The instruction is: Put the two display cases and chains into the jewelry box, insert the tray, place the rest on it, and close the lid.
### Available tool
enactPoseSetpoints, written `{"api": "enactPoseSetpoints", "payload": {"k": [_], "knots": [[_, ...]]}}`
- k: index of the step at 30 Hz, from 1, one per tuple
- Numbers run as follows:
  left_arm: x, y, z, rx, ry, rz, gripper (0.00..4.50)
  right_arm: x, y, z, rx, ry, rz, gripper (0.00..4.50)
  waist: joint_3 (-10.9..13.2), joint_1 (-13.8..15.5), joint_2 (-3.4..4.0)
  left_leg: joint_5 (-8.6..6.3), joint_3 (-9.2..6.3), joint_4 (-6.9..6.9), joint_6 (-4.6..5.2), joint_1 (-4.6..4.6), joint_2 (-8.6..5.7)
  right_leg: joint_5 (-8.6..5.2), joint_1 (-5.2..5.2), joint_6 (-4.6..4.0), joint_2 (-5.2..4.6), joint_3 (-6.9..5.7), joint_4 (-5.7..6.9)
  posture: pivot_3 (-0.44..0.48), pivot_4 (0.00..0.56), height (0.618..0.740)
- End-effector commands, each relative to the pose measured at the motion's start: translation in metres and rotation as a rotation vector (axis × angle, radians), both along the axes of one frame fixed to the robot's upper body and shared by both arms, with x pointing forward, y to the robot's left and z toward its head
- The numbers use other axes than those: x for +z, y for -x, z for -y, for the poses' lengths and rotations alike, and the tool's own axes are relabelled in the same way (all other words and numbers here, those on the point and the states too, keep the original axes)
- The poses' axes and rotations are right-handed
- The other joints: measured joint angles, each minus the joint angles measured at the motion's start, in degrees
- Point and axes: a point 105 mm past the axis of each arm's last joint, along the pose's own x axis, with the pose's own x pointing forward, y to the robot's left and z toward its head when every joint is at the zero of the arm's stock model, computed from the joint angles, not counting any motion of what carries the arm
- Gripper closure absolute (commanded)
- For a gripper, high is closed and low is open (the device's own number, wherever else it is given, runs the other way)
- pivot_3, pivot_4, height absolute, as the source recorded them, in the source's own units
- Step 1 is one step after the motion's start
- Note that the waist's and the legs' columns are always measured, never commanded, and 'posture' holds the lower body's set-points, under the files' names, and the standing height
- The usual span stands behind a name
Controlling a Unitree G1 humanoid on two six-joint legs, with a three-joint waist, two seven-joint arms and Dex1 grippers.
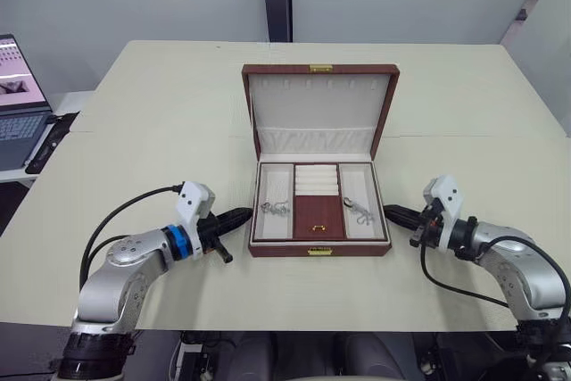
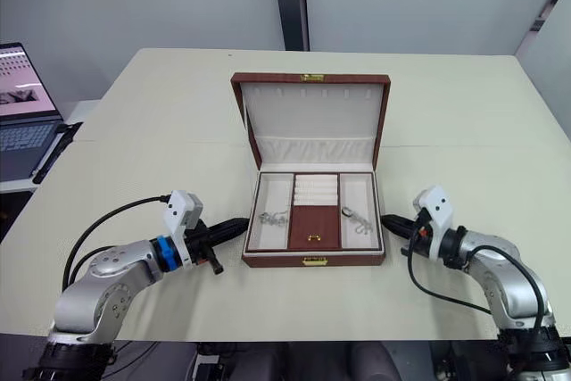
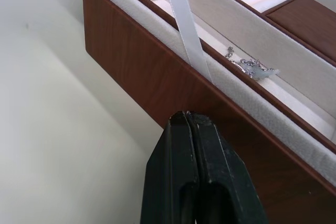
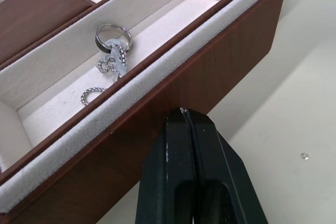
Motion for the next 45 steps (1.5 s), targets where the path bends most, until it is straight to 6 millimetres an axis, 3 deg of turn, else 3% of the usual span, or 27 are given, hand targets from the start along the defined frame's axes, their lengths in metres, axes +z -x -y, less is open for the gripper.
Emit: {"api": "enactPoseSetpoints", "payload": {"k": [1, 12, 17, 25, 28, 36, 45], "knots": [[0.005, 0.020, 0.023, -0.125, 0.045, -0.006, 4.50, 0.009, 0.020, -0.026, 0.134, -0.061, 0.000, 4.49, 0.0, 0.0, 0.00, 0.00, -0.01, 0.00, 0.00, 0.00, 0.00, 0.00, 0.00, 0.00, 0.00, 0.01, -0.01, 0.000, 0.150, 0.740], [-0.001, 0.029, 0.009, -0.098, 0.029, -0.029, 4.50, 0.006, 0.036, -0.029, 0.147, -0.066, -0.041, 4.49, 0.0, 0.0, 0.00, 0.00, 0.02, -0.03, 0.00, 0.06, 0.01, 0.00, 0.02, 0.00, 0.02, 0.00, 0.00, 0.000, 0.150, 0.740], [0.000, 0.030, 0.011, -0.102, 0.031, -0.029, 4.50, 0.006, 0.033, -0.027, 0.124, -0.061, -0.032, 4.49, 0.0, 0.0, 0.00, 0.00, 0.02, -0.03, 0.00, 0.06, 0.01, 0.00, 0.03, 0.00, 0.02, 0.00, 0.00, 0.000, 0.150, 0.740], [0.008, 0.021, 0.003, -0.062, 0.039, 0.039, 4.50, 0.005, 0.024, -0.011, 0.054, -0.032, -0.005, 4.49, 0.0, 0.0, 0.00, 0.00, 0.03, -0.03, 0.00, 0.06, 0.00, 0.00, 0.03, 0.00, 0.03, 0.00, 0.00, 0.000, 0.150, 0.740], [0.026, 0.018, -0.013, -0.020, 0.030, 0.173, 4.50, 0.013, 0.014, 0.011, -0.002, -0.023, 0.025, 4.49, 0.0, 0.1, -0.02, 0.00, 0.02, -0.01, -0.01, 0.05, 0.00, 0.00, 0.02, 0.00, 0.02, -0.01, 0.01, 0.000, 0.150, 0.740], [0.076, 0.070, -0.019, -0.010, 0.121, 0.417, 4.50, 0.035, -0.020, 0.049, -0.039, 0.033, 0.116, 4.49, 0.0, -0.1, -0.02, 0.00, 0.08, -0.04, 0.00, 0.06, 0.03, 0.00, 0.04, 0.00, 0.00, 0.07, -0.03, 0.000, 0.150, 0.740], [0.107, 0.119, -0.020, 0.038, 0.140, 0.441, 4.50, 0.063, -0.065, 0.068, -0.048, 0.059, 0.212, 4.49, 0.0, -0.1, -0.02, 0.00, 0.06, -0.01, 0.00, 0.08, 0.00, 0.00, 0.10, -0.01, -0.02, 0.14, -0.06, 0.000, 0.150, 0.740]]}}
